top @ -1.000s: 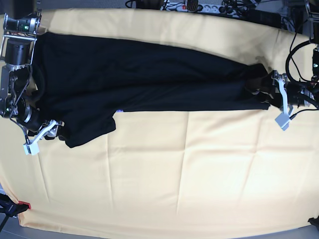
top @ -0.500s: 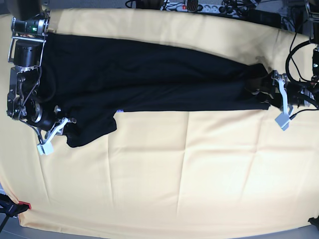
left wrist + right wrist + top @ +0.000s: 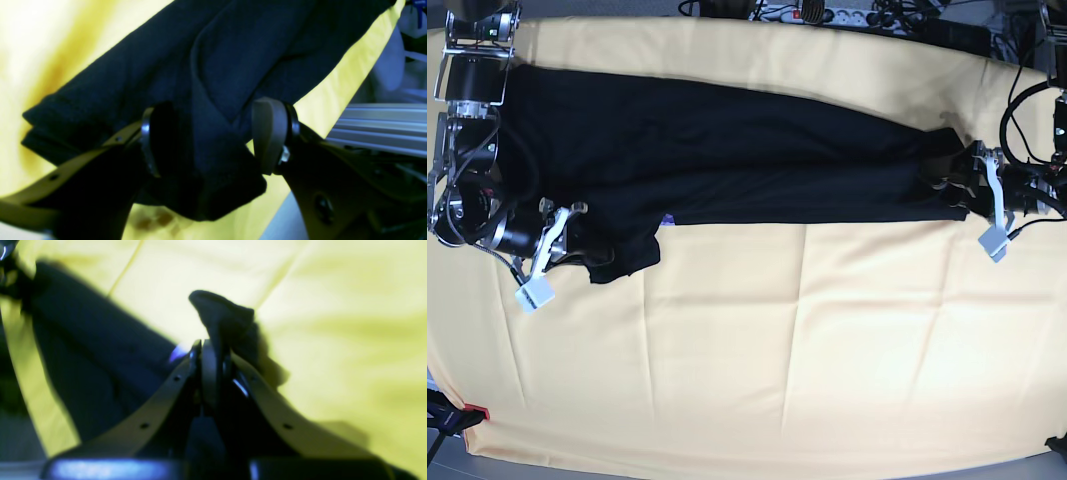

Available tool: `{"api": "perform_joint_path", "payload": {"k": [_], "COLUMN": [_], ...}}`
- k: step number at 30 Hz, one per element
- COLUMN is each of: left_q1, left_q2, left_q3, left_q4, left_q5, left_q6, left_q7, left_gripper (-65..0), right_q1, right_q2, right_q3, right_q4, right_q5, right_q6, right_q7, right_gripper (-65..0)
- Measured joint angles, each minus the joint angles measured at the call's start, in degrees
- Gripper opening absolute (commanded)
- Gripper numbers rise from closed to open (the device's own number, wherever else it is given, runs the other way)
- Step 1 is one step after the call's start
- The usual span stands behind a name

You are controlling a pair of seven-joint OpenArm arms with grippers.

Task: Fold the T-shirt properly
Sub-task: 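Release the hem and press the folded edge flat with the right gripper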

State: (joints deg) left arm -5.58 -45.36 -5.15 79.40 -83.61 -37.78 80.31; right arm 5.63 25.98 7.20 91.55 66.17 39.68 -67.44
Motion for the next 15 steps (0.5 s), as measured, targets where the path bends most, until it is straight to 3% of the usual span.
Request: {"api": "perform_joint_path", "payload": {"k": [4, 9, 15], "left_q1": [0.02, 0.00, 0.00], "left_q2": [-0.02, 0.00, 0.00], "left_q3": [0.00, 0.00, 0.00], "left_q4": [-0.02, -0.02, -0.04], "left_q5": [0.00, -0.02, -0.02], "left_q6": [0.00, 0.00, 0.00], "left_q7": [0.04, 0.02, 0.09], "left_gripper": [-26.2, -26.2, -26.2], "right_q1": [-6.91, -14.27, -20.13], "right_q2": [2.36, 7.56, 11.19], "right_q3": [-0.07, -0.04, -0.04], "right_q4": [11.13, 21.79, 24.68], "right_q5": [4.70, 10.01, 12.22], "right_q6": [0.00, 0.02, 0.04], "right_q7": [-3.34, -8.52, -13.25], "right_gripper": [-65.0, -65.0, -65.0]}}
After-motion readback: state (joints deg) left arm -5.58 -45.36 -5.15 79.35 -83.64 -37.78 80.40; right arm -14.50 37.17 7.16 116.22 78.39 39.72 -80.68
